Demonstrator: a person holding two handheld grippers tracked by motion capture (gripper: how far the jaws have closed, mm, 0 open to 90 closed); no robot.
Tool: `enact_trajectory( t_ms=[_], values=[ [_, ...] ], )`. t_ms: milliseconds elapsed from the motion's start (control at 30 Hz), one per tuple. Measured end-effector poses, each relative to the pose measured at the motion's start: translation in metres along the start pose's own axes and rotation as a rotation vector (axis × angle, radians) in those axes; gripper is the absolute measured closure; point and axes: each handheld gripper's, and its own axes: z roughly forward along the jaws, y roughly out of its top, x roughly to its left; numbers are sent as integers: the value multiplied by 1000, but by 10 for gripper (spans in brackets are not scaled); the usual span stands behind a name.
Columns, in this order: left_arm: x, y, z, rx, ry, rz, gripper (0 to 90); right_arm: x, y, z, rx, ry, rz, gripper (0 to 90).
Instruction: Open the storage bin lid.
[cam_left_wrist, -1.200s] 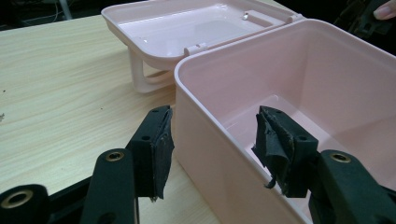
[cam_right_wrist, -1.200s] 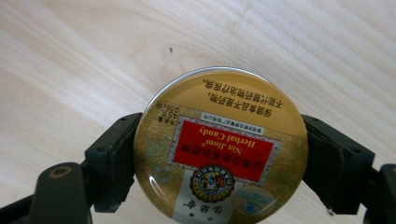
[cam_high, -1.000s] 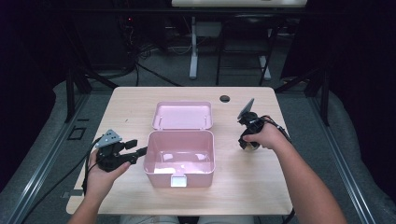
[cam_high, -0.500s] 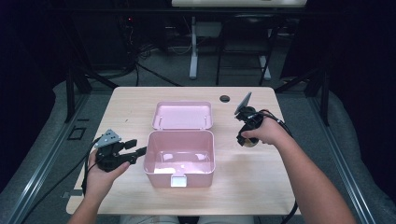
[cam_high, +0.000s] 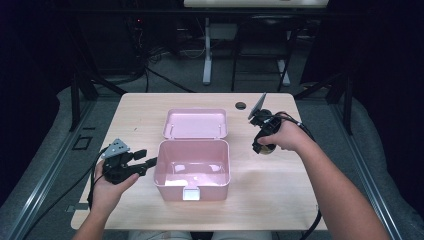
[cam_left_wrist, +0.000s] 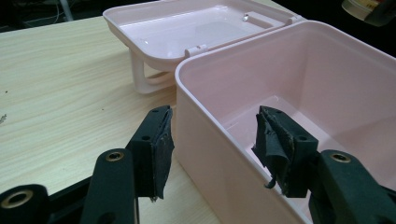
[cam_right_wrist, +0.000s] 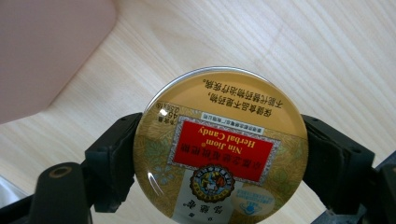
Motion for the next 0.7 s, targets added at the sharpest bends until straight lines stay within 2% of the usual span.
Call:
enact_trajectory(
  t_ms=[133, 233, 467, 600, 667, 700],
  values=[
    [0, 0, 0, -1, 0, -1, 456, 5, 2, -10, -1, 3, -42, 199],
    [0, 0, 0, -3, -1, -1, 456, 7, 2, -12, -6, 3, -55, 199],
    [0, -1, 1, -4, -1, -2, 456, 19, 6, -20, 0, 2, -187, 199],
    [0, -1, 1, -3, -2, -2, 456, 27, 7, -22, -12, 29, -284, 199],
    [0, -1, 1, -3, -1, -2, 456, 31, 7, -23, -13, 28, -320, 199],
    [0, -1, 1, -3, -1, -2, 456, 31, 7, -23, -13, 28, -320, 199]
  ],
)
